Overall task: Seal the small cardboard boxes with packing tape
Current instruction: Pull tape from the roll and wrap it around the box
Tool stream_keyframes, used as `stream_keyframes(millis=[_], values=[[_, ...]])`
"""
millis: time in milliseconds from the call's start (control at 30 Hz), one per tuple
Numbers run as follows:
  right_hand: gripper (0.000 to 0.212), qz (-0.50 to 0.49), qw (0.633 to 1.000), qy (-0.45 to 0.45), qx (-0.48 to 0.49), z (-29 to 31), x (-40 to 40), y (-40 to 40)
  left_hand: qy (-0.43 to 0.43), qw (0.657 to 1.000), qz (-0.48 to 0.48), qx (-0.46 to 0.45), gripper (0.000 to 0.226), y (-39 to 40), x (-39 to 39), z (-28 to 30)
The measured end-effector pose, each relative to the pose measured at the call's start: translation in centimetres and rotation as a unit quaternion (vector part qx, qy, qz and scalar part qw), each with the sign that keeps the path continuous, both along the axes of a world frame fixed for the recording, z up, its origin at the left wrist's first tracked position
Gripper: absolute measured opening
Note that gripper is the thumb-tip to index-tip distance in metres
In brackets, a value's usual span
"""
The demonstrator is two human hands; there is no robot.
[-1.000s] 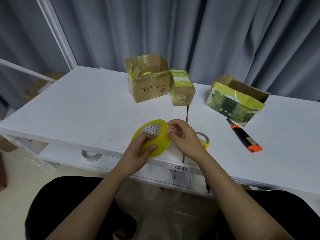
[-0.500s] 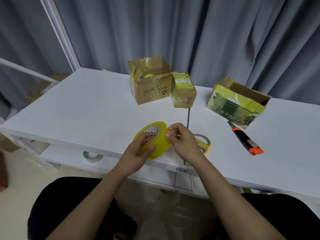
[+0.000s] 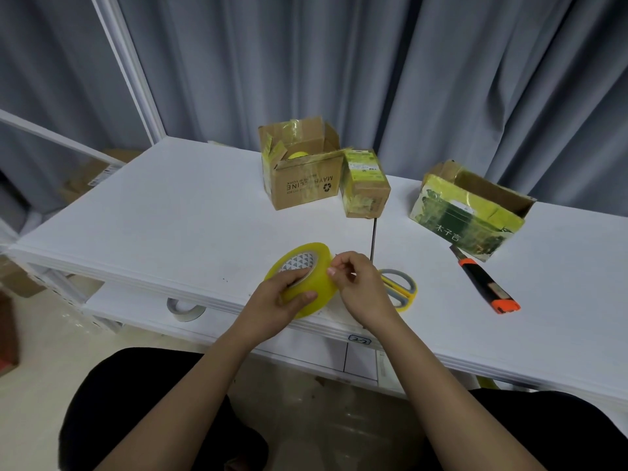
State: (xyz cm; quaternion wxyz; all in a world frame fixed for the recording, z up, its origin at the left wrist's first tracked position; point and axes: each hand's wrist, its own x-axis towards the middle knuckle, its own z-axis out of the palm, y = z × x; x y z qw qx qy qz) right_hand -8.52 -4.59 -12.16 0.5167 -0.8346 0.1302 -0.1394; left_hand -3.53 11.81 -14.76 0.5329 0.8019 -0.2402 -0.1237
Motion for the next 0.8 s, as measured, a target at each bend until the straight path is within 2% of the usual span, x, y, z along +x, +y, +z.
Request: stream_keyframes(millis=[100,267,800], values=[[0.010,0.003,0.999,-0.009,-0.032,0.1,0.0,0.2,0.003,1.000,-0.003,-0.012,0.032,0.1,0.0,0.2],[0.016,-0.009,1.000,0.009,0.004,0.4,0.2,0.5,-0.001,1.000,-0.002,-0.015,0.029,0.2,0.1,0.0],[0.009,0.021,1.000,0.010,-0.020,1.0,0.0,0.8,-0.005,1.000,-0.004,-0.021,0.031,0.5,0.1,-0.2]])
